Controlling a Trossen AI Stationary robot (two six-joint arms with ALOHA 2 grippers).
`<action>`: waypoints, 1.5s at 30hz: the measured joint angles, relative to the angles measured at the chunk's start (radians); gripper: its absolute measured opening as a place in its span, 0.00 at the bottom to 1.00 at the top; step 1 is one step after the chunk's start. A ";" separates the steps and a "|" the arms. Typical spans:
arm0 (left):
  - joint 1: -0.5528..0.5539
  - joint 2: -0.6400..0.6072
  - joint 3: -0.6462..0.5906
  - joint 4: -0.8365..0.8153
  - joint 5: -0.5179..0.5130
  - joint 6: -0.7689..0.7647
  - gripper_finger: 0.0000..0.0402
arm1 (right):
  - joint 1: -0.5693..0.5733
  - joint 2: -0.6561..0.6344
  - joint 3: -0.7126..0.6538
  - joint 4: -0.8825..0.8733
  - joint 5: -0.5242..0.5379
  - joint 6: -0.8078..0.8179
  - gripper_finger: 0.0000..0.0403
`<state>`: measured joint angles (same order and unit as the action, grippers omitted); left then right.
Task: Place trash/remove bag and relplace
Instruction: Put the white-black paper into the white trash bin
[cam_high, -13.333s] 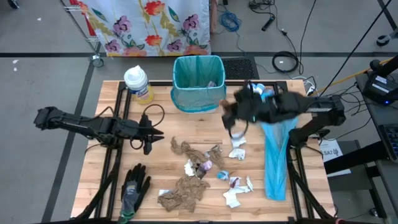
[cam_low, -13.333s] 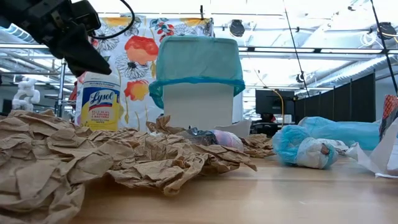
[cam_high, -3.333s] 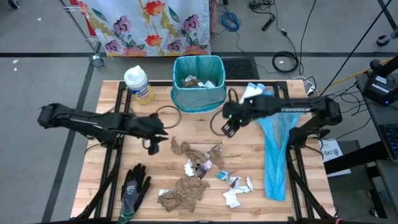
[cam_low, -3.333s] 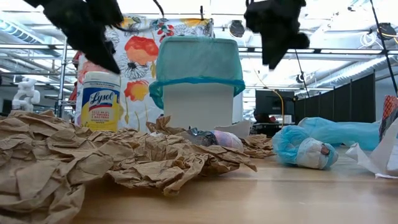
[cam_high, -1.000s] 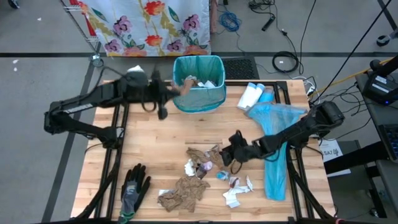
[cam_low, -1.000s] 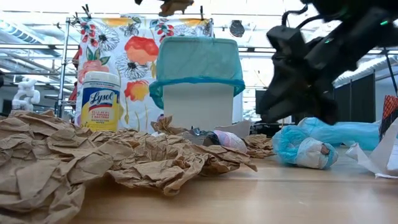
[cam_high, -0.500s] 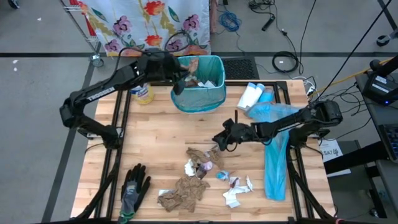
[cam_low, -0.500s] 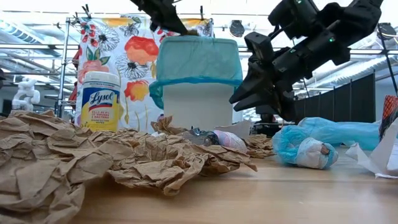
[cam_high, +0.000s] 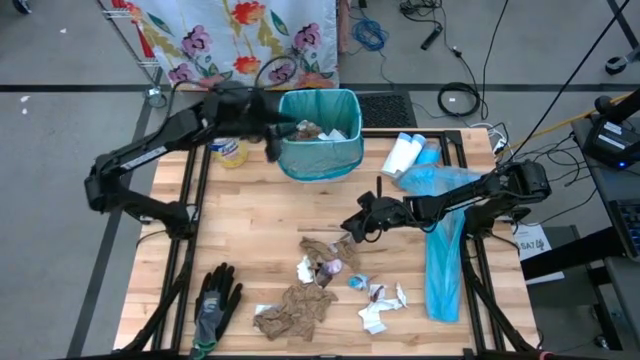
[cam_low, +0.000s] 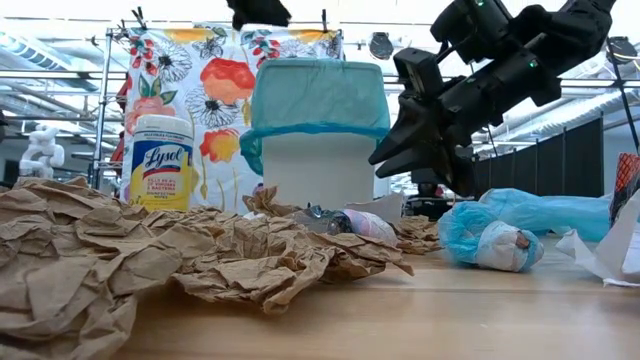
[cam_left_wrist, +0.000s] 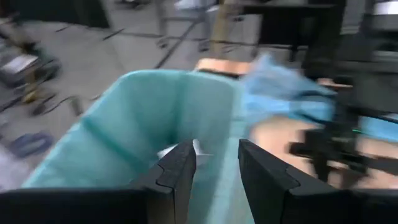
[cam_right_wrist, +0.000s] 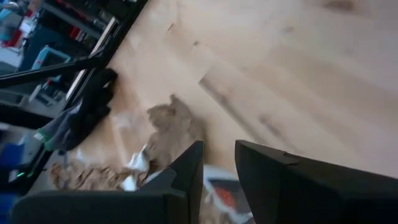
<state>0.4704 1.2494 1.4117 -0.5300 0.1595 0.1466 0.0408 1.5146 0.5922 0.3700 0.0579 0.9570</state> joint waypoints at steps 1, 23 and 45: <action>-0.017 -0.022 -0.016 0.001 0.002 0.001 0.32 | 0.000 0.000 0.000 0.000 -0.019 0.006 0.21; -0.220 -0.509 -0.778 0.235 -0.108 -0.404 0.32 | 0.050 -0.055 0.327 -0.515 -0.059 -0.261 0.21; -0.224 -0.814 -1.090 0.308 -0.110 -0.590 0.32 | 0.043 0.263 0.739 -1.088 -0.065 -0.831 0.21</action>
<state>0.2461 0.4353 0.3222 -0.2216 0.0496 -0.4438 0.0841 1.7776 1.3315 -0.7176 -0.0067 0.1260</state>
